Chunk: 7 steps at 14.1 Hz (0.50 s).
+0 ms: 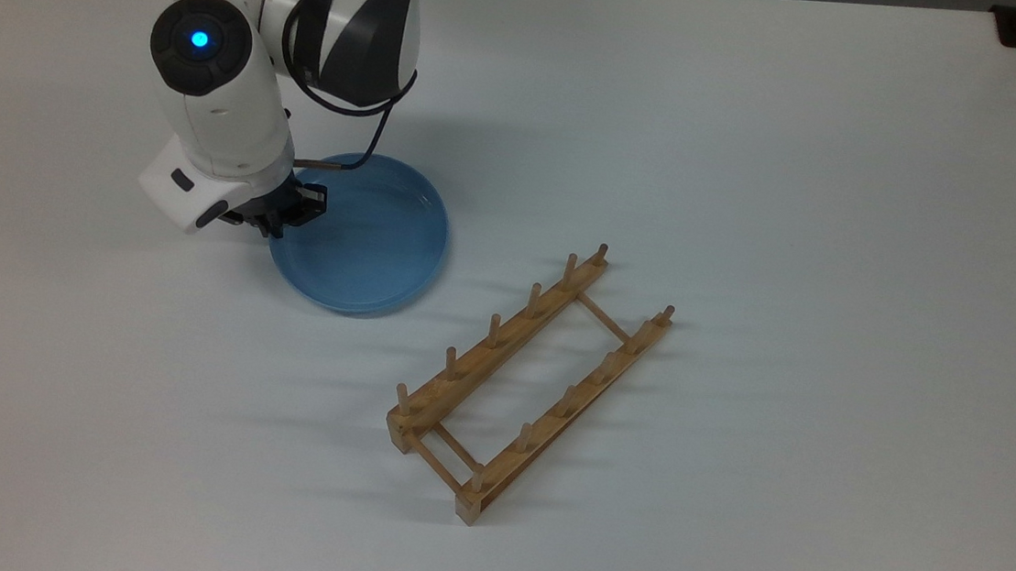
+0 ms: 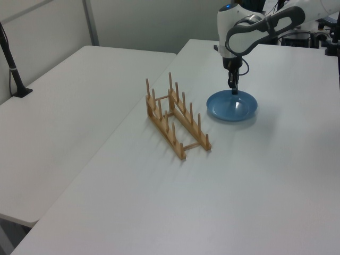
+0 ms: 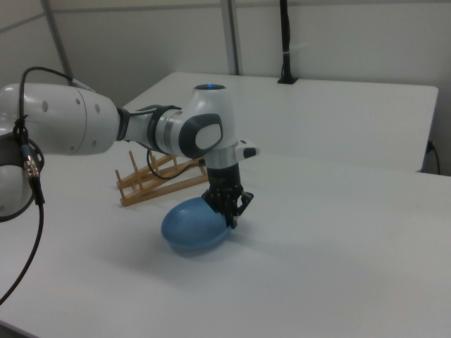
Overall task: Place plate in plate rack
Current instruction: 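Lift the plate, tilting it upright, and carry it over the rack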
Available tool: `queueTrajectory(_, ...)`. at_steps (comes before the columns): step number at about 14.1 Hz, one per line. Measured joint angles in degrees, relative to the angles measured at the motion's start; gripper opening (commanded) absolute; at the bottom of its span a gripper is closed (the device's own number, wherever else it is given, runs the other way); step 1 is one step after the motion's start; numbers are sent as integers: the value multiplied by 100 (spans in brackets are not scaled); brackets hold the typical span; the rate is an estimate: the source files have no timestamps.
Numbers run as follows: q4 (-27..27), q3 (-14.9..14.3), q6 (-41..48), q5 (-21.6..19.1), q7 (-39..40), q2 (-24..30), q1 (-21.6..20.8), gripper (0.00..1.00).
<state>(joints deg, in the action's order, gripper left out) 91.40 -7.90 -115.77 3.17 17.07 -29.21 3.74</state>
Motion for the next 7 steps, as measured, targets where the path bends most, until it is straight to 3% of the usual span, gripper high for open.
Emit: queueTrajectory(7, -94, -3, 0, 0, 241, 491, 18, 0)
